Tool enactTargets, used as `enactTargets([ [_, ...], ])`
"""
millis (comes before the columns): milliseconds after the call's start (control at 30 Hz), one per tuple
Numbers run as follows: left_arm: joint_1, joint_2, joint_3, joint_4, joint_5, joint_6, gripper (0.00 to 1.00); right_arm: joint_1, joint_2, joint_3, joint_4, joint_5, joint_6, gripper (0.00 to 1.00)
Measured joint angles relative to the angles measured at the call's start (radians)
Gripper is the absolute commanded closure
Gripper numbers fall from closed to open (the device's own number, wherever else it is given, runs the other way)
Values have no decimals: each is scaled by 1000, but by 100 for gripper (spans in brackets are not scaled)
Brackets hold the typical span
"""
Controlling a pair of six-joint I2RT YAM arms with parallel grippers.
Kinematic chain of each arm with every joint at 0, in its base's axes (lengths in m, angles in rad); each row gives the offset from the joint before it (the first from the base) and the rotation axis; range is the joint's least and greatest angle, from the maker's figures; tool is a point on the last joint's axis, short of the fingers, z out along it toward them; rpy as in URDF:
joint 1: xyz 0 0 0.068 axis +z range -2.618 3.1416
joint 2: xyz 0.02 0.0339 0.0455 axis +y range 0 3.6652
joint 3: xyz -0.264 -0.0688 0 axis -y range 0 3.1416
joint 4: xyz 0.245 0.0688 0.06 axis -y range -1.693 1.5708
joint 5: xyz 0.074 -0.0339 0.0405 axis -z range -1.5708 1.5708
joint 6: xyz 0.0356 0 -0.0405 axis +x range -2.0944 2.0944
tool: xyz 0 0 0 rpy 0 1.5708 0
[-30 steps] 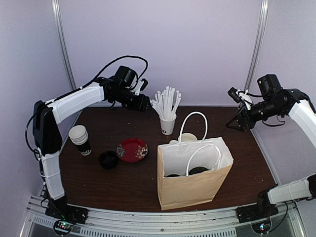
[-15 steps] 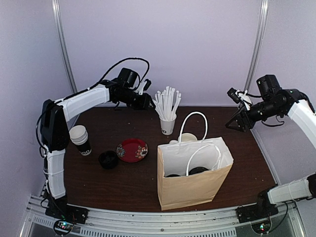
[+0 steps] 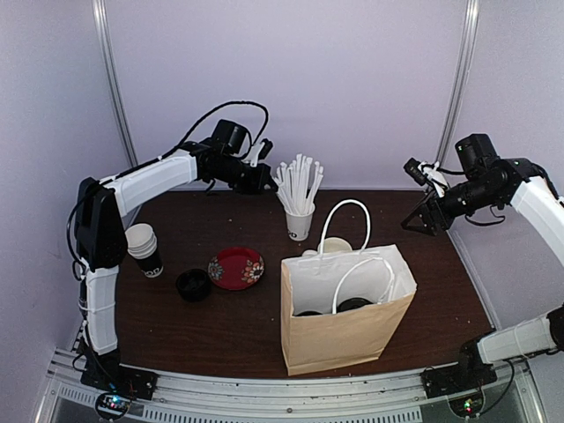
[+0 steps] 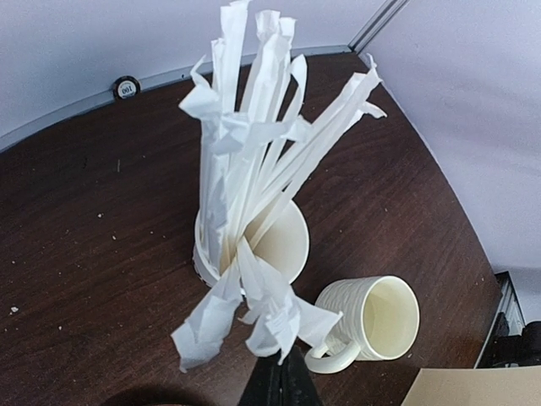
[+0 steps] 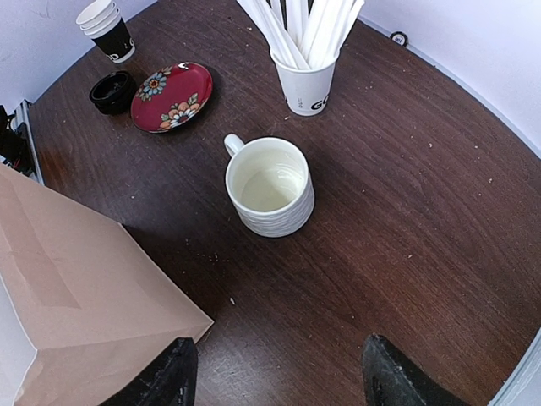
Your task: Pack the takeout coffee
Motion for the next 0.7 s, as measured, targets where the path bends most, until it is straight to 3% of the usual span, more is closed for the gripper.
enactTargets([
  [267,0,-38,0,-27,18,-4,100,0,7,0,0,7,0,30],
  [700,-35,-382,63,-100,18,32,100,0,16,3,-3,14,-1,30],
])
